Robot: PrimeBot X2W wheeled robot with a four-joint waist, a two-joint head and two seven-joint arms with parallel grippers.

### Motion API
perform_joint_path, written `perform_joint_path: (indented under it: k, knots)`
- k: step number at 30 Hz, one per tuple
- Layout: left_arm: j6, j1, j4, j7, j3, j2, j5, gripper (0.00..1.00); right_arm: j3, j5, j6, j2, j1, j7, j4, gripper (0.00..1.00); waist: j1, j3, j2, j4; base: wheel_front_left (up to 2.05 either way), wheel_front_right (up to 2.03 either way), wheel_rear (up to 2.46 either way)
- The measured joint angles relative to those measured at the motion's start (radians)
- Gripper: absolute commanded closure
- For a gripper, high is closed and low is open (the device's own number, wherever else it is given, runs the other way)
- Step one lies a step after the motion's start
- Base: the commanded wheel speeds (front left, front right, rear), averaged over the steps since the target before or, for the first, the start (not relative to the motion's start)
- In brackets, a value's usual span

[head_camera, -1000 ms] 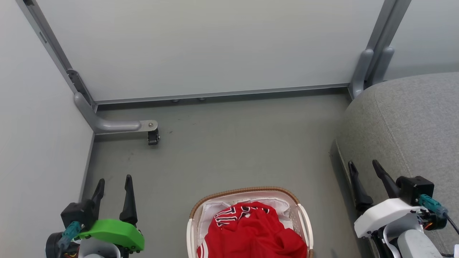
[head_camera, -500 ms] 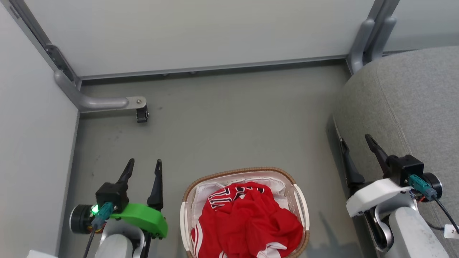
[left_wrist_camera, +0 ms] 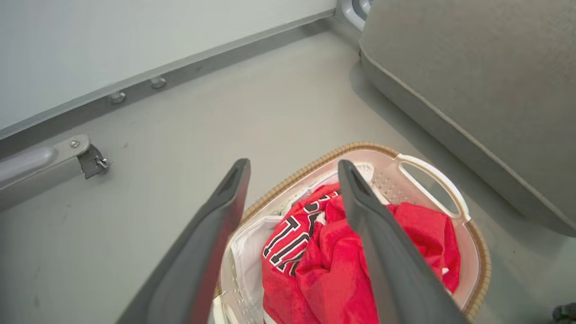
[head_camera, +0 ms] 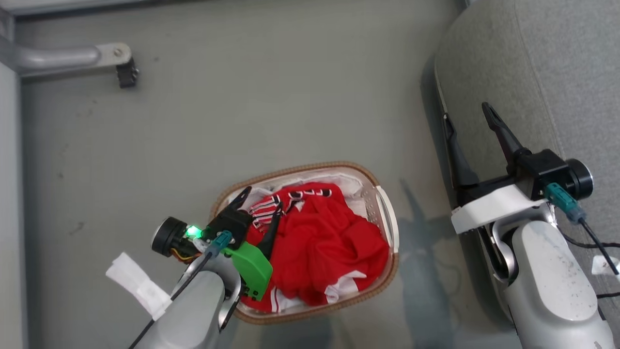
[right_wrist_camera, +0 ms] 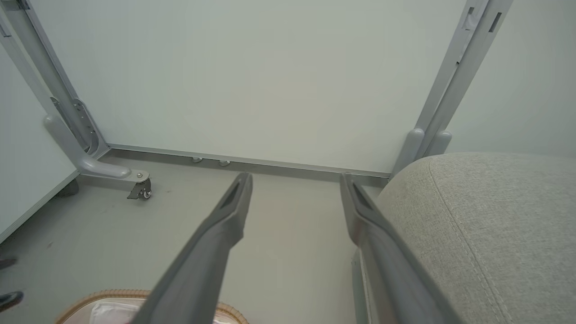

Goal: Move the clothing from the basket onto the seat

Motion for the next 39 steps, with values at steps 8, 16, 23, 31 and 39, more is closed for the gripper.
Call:
perform_joint_path:
  k: [8, 16, 23, 31, 39]
  knots:
    - [0.000, -0.152, 0.271, 0.000, -0.227, 0.015, -0.048, 0.00, 0.023, 0.007, 0.000, 0.013, -0.042, 0.000, -0.012, 0.00, 0.0001, 0.160, 0.0000, -0.069, 0.00, 0.00, 0.00]
    - [-0.001, -0.274, 0.441, 0.025, -0.372, 0.024, -0.095, 0.00, 0.054, 0.021, 0.000, 0.017, -0.055, -0.001, -0.020, 0.00, 0.0000, 0.283, 0.0000, -0.136, 0.00, 0.00, 0.00]
    - [-0.001, -0.339, 0.514, 0.075, -0.429, 0.036, -0.116, 0.00, 0.076, 0.044, 0.000, 0.018, -0.056, -0.001, -0.016, 0.00, 0.0000, 0.361, 0.0000, -0.185, 0.00, 0.00, 0.00]
    - [-0.001, -0.318, 0.525, 0.100, -0.481, 0.035, -0.196, 1.00, 0.071, 0.047, 0.000, 0.021, -0.070, -0.001, -0.004, 0.00, 0.0000, 0.370, 0.0000, -0.207, 0.00, 0.00, 0.00]
    - [-0.001, -0.249, 0.460, 0.023, -0.509, 0.002, -0.302, 1.00, 0.045, 0.043, 0.000, 0.021, -0.047, -0.001, 0.022, 0.00, -0.0001, 0.278, 0.0000, -0.189, 0.00, 0.00, 0.00]
